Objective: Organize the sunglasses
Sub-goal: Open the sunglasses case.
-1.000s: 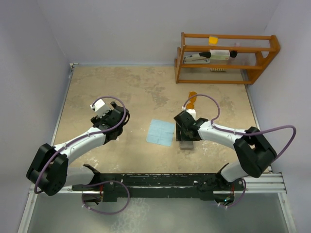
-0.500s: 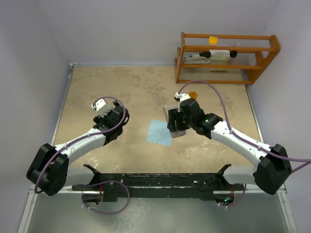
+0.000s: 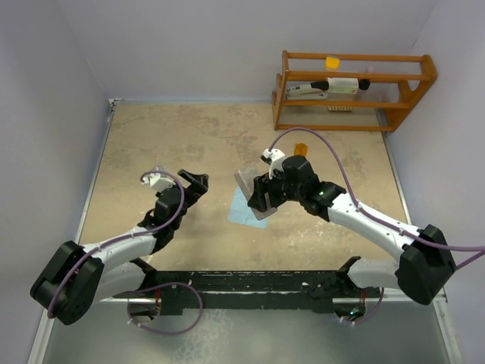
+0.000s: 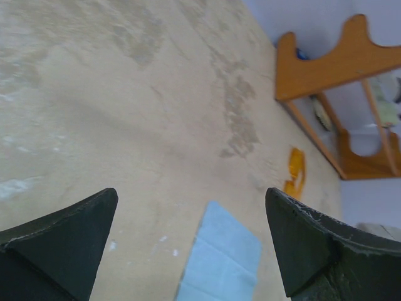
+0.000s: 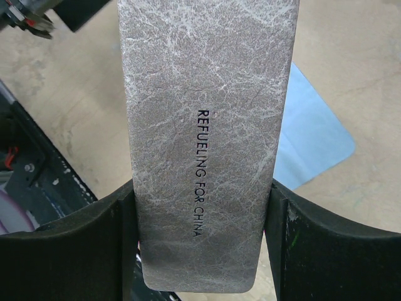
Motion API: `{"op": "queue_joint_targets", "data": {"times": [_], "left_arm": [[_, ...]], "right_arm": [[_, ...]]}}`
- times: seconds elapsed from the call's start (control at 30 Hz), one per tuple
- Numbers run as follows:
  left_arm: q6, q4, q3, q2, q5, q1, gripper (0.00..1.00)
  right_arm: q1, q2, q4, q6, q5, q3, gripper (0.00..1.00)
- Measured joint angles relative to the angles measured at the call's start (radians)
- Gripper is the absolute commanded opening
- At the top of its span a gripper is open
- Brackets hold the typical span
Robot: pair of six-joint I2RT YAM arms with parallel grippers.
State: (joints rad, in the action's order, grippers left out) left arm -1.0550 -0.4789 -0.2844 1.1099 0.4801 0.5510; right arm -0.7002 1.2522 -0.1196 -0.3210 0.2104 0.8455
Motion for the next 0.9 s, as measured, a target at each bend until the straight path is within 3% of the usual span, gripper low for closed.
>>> {"op": "queue_joint_targets", "data": {"times": [0.23,0.6,0.9], "left_arm": [[0.003,-0.309,0.019,0.022,-0.222,-0.006,0.99],[0.124,-0.396,-0.054,0.027,-0.452,-0.031,0.98],[0.105,-0.621,-0.054,0.116,-0.636,-0.153,0.96]], "right_arm": [[0.000,0.000,0.091,-0.001,0.095,0.001,0.00],[0.001,0.093,0.134,-0.011,0.207,0.175,0.00],[0.026,0.132,0.134,-0.007,0.255,0.249,0.00]]}}
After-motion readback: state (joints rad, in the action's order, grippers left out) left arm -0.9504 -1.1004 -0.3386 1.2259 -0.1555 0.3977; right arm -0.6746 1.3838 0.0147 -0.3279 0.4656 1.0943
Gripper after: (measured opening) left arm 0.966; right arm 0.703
